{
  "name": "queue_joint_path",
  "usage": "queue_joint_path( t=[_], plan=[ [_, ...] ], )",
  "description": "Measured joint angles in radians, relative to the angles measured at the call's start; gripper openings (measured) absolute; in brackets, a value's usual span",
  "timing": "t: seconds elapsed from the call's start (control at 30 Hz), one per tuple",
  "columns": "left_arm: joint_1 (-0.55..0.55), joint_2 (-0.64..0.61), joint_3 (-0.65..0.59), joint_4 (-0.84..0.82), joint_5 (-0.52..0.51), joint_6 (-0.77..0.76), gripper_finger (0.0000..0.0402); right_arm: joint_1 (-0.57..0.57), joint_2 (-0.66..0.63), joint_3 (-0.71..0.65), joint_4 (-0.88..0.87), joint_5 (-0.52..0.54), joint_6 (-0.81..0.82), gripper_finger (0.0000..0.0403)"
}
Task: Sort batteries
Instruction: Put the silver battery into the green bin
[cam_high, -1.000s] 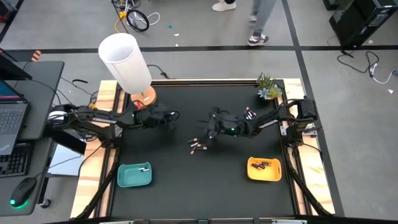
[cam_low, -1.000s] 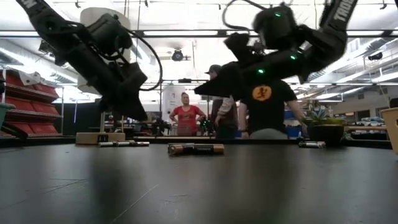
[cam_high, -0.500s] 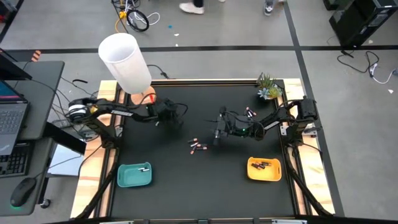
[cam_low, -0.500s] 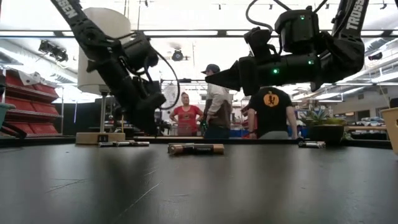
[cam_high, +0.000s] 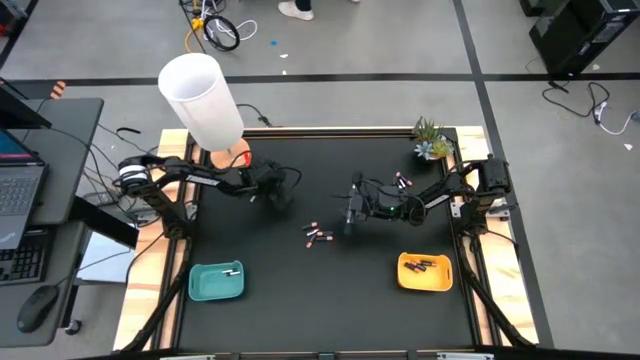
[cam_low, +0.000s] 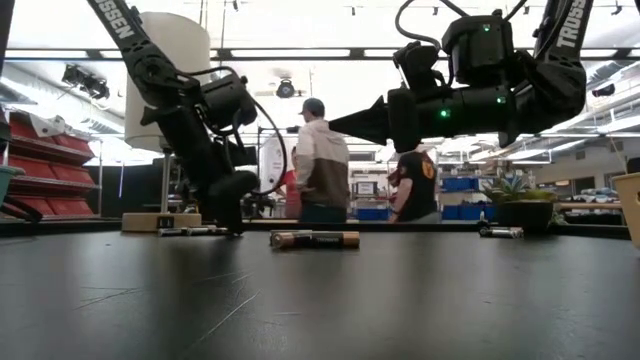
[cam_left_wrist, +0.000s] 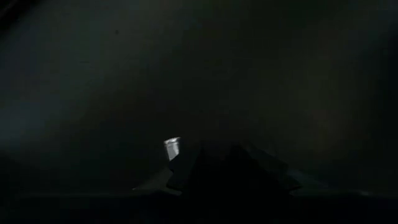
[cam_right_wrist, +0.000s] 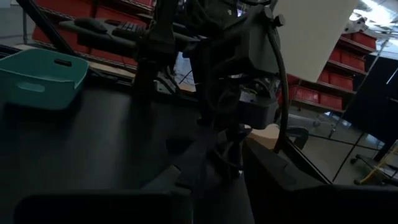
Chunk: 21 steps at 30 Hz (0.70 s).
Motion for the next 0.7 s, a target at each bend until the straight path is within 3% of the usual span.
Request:
queue_joint_path(
  t=[0.2, 0.43, 0.7],
  plan=[
    [0.019, -0.001, 0.001, -0.015, 0.085, 0.000, 0.0110, 0.000, 0.000, 0.000, 0.000, 0.000, 0.000, 0.0089],
    [0.019, 0.002, 0.002, -0.016, 0.136, 0.083, 0.0014, 0.000, 0.000, 0.000, 0.000, 0.000, 0.000, 0.0087],
    [0.016, 0.002, 0.001, 0.015, 0.143, 0.123, 0.0006, 0.000, 0.000, 0.000, 0.000, 0.000, 0.000, 0.0085]
  ],
)
